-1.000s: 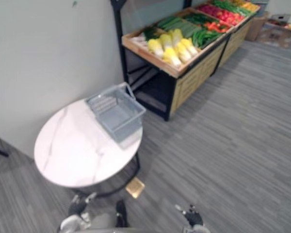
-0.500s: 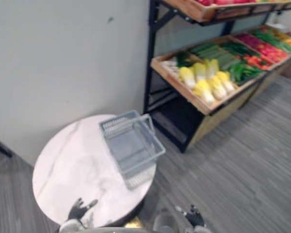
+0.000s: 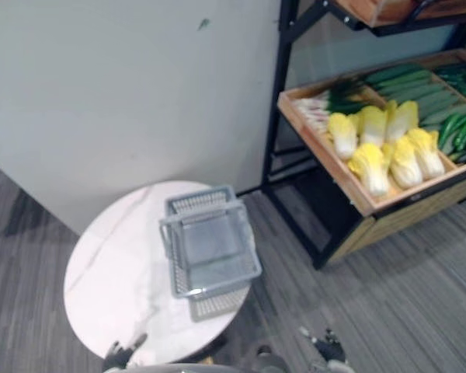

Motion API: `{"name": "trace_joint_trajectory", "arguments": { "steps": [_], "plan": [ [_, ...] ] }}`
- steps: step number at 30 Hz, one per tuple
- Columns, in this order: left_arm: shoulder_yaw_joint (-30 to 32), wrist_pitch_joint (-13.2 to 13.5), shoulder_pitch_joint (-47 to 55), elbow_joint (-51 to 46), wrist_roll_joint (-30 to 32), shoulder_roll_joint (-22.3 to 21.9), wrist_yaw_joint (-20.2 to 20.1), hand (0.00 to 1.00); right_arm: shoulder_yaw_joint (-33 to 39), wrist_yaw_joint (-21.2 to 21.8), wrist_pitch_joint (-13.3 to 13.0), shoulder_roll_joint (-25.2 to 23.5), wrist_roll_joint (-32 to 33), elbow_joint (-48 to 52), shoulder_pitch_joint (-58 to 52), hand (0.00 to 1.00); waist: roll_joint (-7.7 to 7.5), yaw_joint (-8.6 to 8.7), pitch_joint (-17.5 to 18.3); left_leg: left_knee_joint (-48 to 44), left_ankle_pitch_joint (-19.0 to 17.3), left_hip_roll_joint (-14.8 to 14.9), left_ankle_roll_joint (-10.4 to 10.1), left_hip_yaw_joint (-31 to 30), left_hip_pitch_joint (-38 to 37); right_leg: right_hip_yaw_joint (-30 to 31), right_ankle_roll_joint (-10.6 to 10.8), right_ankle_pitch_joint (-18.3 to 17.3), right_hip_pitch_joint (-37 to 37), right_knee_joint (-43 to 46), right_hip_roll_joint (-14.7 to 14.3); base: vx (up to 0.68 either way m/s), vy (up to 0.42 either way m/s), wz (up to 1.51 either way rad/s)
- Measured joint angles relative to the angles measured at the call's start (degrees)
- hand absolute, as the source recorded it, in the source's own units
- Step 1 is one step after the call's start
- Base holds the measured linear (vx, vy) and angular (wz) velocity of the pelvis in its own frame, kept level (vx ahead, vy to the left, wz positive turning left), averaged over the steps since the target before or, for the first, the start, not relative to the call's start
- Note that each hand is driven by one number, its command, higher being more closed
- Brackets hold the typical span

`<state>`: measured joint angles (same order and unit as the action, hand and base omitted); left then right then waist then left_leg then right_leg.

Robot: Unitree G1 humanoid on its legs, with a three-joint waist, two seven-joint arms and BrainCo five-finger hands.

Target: Pick vegetable in the basket

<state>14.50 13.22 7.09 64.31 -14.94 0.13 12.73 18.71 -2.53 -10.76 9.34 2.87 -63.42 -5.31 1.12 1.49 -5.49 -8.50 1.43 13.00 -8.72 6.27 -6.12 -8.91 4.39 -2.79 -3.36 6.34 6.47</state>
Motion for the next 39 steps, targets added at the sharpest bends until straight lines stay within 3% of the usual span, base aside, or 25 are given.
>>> {"name": "trace_joint_trajectory", "arguments": {
  "steps": [5, 7, 11, 14, 18, 20, 21, 24, 29, 33, 39],
  "plan": [
    [4.1, -0.7, 0.4, 1.3, 2.6, 0.2, 0.7, 0.0, 1.3, -0.7, 0.0, 2.7, -0.9, 14.0, -5.5, 0.0, 0.83, 0.47, 0.7, 5.3, 1.7, 0.2, -0.5, 3.2, -0.6, -1.6, -0.7, 2.1, 0.8, -3.2, -0.4, 0.07, -0.001, 0.13],
    [4.3, -1.0, 1.9, 1.2, 5.2, 0.7, 0.6, 0.0, 2.3, -1.2, -0.2, 6.5, -6.3, 23.6, -6.5, 0.0, 0.73, 1.54, 0.9, 7.6, 1.7, 0.0, -0.5, 5.9, -2.2, -1.4, -0.4, 3.1, 1.5, -4.6, -0.4, 0.02, 0.073, -0.04],
    [4.4, -1.5, 4.1, 1.1, 9.2, 2.7, -0.2, 0.0, 5.3, -2.3, -1.2, 12.1, -16.2, 36.5, -7.0, 0.0, -0.68, 1.75, 2.1, 9.2, 1.5, -1.0, -0.8, 8.1, -3.1, -0.4, 0.4, 4.9, 1.7, -7.1, -0.2, -0.04, 0.063, -0.12],
    [4.4, -2.3, 5.8, 1.1, 11.4, 3.6, -1.9, 0.0, 5.1, -2.5, -1.4, 18.0, -27.4, 47.2, -6.8, 0.0, -1.08, 2.07, 2.8, 9.4, -1.0, -1.2, -1.6, 9.5, -3.0, 0.1, 1.0, 6.6, 1.7, -9.2, -0.2, -0.09, 0.073, -0.09],
    [4.5, -3.5, 6.8, 1.5, 13.6, 3.5, -3.0, 0.0, -1.9, -2.6, -1.8, 24.2, -33.1, 54.1, -1.8, 0.0, -0.68, 2.83, 3.7, 9.4, -6.6, -1.1, -1.2, 10.6, -1.8, 0.0, 1.9, 10.0, 1.5, -12.5, -0.5, -0.15, 0.098, -0.05],
    [4.5, -3.9, 6.7, 1.5, 14.0, 4.0, -3.2, 0.0, -5.3, -2.2, -2.0, 24.6, -34.1, 55.2, -0.1, 0.0, -0.91, 2.65, 3.8, 9.2, -7.4, -1.6, -1.3, 10.6, -1.7, 0.1, 2.0, 10.3, 1.5, -12.6, 0.1, -0.14, 0.086, -0.01],
    [4.7, -3.9, 7.1, 1.6, 14.0, 4.8, -3.2, 0.0, -10.5, -1.9, -2.7, 24.8, -34.0, 56.9, 1.6, 0.0, -2.1, 2.34, 4.1, 8.7, -8.2, -2.3, -0.9, 10.6, -1.3, 0.2, 2.4, 10.5, 1.5, -12.8, 0.9, -0.15, 0.072, 0.01],
    [5.6, -4.6, 8.0, 1.6, 14.0, 5.4, -3.5, 0.0, -21.8, -0.3, -4.4, 25.3, -33.6, 57.5, 7.4, 0.0, -3.31, 1.09, 4.6, 8.3, -8.7, -2.9, -0.7, 10.5, -0.7, 0.1, 2.4, 10.5, 1.0, -12.8, 1.8, -0.1, 0.023, -0.02],
    [3.2, -4.6, 7.7, 1.6, 14.0, 5.3, -4.7, 0.0, -34.0, 2.7, -4.8, 25.7, -31.1, 51.9, 18.8, 0.0, -2.66, -1.02, 4.8, 8.3, -8.3, -3.3, -0.6, 8.7, 1.0, -0.6, 2.6, 11.0, 0.3, -12.5, 2.0, 0.0, -0.002, 0.13],
    [0.4, -4.6, 6.7, 0.8, 13.8, 4.5, -5.6, 0.0, -40.7, 4.5, -4.4, 25.6, -28.6, 44.4, 28.5, 0.0, -1.32, -3.38, 4.1, 8.4, -7.2, -3.1, -0.4, 7.7, 1.9, -1.3, 2.5, 11.8, -0.5, -12.4, 1.7, 0.08, -0.004, 0.12],
    [-6.5, -3.1, 4.8, -4.1, 16.3, 6.8, -4.6, 0.0, -44.3, 4.3, -3.4, 23.0, -27.5, 38.2, 39.9, 0.0, -3.07, -4.33, 1.2, 8.3, -6.9, -4.0, -0.2, 6.1, 2.4, -2.9, 2.6, 11.8, -0.2, -12.4, 2.7, 0.02, 0.01, 0.11]
  ]
}}
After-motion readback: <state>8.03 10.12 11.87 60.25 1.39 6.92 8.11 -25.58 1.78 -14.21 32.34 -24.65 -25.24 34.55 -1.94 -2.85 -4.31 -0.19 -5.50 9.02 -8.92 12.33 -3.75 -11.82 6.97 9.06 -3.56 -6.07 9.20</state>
